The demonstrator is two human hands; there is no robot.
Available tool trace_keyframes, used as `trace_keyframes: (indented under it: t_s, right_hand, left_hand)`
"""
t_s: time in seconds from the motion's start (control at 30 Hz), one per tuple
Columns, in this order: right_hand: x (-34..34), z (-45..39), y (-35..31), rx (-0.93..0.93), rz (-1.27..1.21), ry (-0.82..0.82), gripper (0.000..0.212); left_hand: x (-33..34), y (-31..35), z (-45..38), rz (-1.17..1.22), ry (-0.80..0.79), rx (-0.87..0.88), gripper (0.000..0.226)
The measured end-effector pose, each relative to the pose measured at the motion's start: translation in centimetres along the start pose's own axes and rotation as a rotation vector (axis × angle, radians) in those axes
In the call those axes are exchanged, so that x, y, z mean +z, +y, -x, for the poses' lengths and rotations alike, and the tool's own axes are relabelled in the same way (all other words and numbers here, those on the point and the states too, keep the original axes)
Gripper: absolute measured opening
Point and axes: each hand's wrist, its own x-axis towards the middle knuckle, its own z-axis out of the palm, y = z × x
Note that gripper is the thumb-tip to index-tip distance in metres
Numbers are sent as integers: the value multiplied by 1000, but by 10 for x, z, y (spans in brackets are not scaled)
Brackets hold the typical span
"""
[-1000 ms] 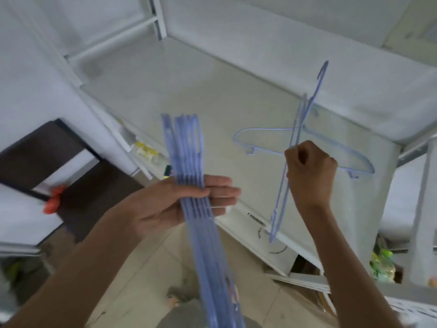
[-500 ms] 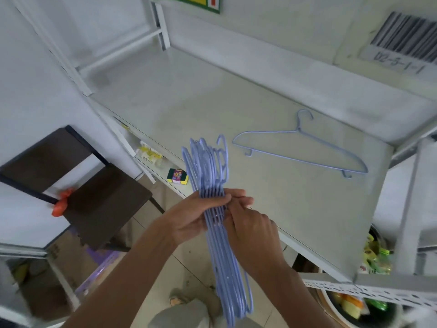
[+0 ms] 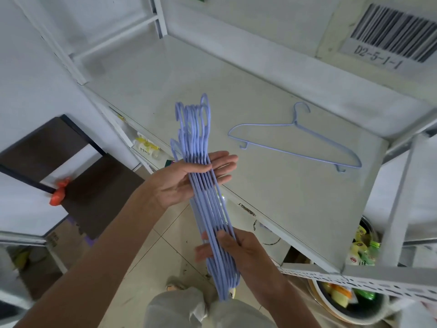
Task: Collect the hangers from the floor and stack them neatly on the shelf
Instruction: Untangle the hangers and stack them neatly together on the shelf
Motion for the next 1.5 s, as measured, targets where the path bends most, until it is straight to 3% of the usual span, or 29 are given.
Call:
trace_keyframes:
  t_s: [0.3,0.47,0.63,0.73,0.87,1.13,1.23,1.4,1.47,1.5]
  right_hand:
    - [-4,2,7,-30,79,29,37]
    - [-4,2,17,-59,53,14,12]
    - [-3,5,8,25,-180,-122,39]
    - [4,0,7,91,-34,-170,38]
    - [12,-1,22,70,103,-96,22]
    - [9,8,55,28,112,-34,27]
    - [2,12,59,41,102,27,33]
    - [-18,0,65,63,159,-18,35]
    - [-27,-5,57,76,92,67,53]
    - [-37,-3,45,-3,68,159,50]
  left_hand:
    - [1,18,-1,58,-8,17,44]
    - [1,21,-6,-18,-43,5,48]
    - [5,22,-6,-124,-37,53,48]
    - [2,18,-8,-173,-33,53,46]
    - [-2,17,-2,-285,2,-12,42]
    - [-7,15,8,-261,49,-215,41]
    - [-11,10,9,-247,92,-213,41]
    - [-25,7,12,-261,89,-184,45]
    - [-34,7,14,-259,79,-161,44]
    - [-42,8,14,-257,89,-144,45]
